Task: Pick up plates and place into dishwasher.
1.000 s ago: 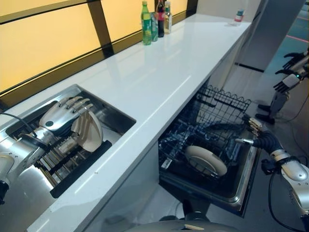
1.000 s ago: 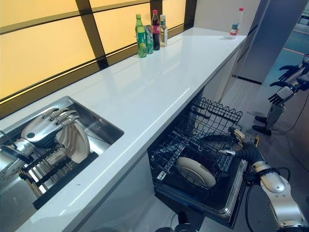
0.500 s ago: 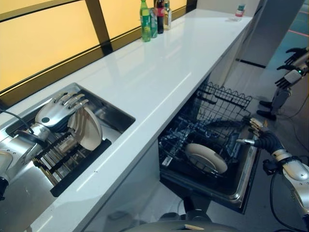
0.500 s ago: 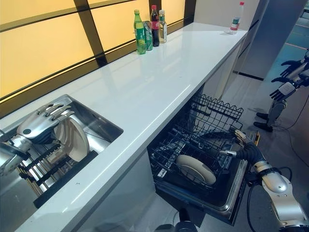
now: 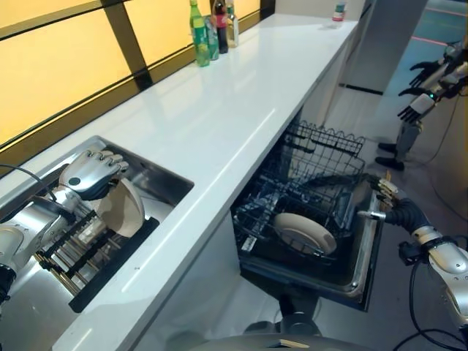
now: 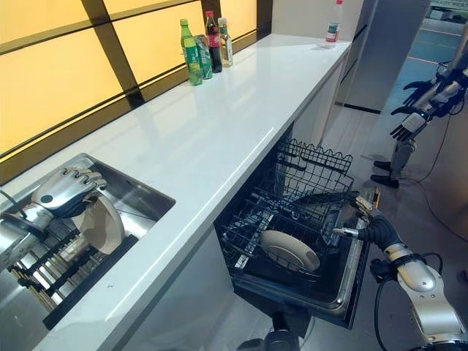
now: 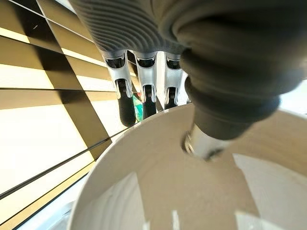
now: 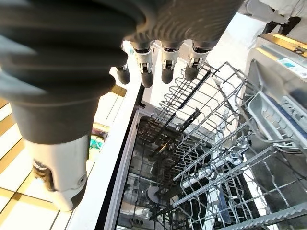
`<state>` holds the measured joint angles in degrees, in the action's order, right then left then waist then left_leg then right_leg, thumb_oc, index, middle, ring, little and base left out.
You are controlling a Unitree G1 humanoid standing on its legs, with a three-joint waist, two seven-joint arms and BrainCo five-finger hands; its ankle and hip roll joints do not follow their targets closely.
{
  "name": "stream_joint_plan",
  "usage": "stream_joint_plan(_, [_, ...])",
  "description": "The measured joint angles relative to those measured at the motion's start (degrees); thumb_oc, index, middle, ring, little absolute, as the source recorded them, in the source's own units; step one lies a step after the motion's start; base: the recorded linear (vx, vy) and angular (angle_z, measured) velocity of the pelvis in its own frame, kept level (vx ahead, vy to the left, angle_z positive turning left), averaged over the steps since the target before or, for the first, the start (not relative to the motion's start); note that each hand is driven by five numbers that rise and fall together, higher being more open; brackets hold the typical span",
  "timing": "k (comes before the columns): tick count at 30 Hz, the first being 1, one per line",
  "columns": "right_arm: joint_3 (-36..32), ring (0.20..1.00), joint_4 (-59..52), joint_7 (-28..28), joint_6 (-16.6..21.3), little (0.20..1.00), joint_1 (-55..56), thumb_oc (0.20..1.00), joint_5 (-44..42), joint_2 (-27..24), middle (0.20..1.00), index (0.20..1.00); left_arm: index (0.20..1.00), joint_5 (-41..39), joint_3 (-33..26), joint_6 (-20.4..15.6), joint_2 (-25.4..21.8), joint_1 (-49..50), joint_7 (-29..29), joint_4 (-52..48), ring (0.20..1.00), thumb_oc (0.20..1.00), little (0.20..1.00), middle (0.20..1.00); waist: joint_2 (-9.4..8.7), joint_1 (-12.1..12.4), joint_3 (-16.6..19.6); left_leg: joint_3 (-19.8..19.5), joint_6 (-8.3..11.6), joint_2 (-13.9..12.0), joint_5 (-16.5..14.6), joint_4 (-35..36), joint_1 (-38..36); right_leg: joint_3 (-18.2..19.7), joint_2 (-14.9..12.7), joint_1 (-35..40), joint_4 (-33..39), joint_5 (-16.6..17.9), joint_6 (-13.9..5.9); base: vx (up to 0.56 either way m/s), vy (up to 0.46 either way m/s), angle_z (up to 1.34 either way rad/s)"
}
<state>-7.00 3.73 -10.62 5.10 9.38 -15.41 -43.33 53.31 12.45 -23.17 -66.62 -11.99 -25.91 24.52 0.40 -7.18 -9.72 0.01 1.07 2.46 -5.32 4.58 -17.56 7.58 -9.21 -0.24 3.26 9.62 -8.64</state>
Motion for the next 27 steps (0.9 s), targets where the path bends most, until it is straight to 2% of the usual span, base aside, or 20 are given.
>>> stream_joint_plan(5, [-0.1, 1.000, 0.0, -0.4, 0.0, 1.000, 0.5, 1.000, 0.0, -0.1, 1.000, 1.000, 0.200, 0.1, 0.0, 0.0, 0.0, -0.4, 0.3, 0.1, 0.200, 0.200, 0.200, 0.200, 0.82, 0.2, -0.2, 0.0, -0.18, 0.3, -0.1, 0.0, -0.8, 0.3, -0.2, 0.2, 0.0, 0.6, -0.24, 0.00, 0.002, -0.02])
stream_joint_plan(18, [-1.0, 1.000, 0.0, -1.2, 0.0, 1.000, 1.0, 1.000, 0.0, -0.1, 1.000, 1.000, 0.200, 0.0, 0.1, 0.4, 0.1, -0.3, 1.0, 0.2, 0.200, 0.200, 0.200, 0.200, 0.86, 0.3, -0.3, 0.0, -0.34, 0.8, 0.0, -0.2, -0.7, 0.4, -0.8, 0.1, 0.0, 0.2, -0.30, 0.00, 0.000, 0.00])
stream_joint_plan(24, [-1.3, 1.000, 0.0, -1.3, 0.0, 1.000, 1.0, 1.000, 0.0, -0.1, 1.000, 1.000, 0.200, -0.1, -0.2, 4.6, 0.5, 0.8, -5.7, 0.4, 0.200, 0.200, 0.200, 0.200, 0.81, 0.5, -0.2, 0.0, -0.35, 0.7, 0.0, -0.3, -0.7, 0.2, -0.8, 0.1, 0.0, 0.2, -0.29, -0.02, -0.019, 0.00])
stream_joint_plan(27, [-1.3, 1.000, 0.0, -1.3, 0.0, 1.000, 1.0, 1.000, 0.0, -0.1, 1.000, 1.000, 0.200, -0.1, -0.7, 8.4, 0.8, 1.0, -10.9, 0.8, 0.200, 0.200, 0.200, 0.200, 0.69, 0.7, -0.2, -0.1, -0.35, 0.6, 0.0, -0.3, -0.8, -0.4, -1.0, 0.1, -0.1, 0.3, -0.26, -0.03, -0.036, 0.00])
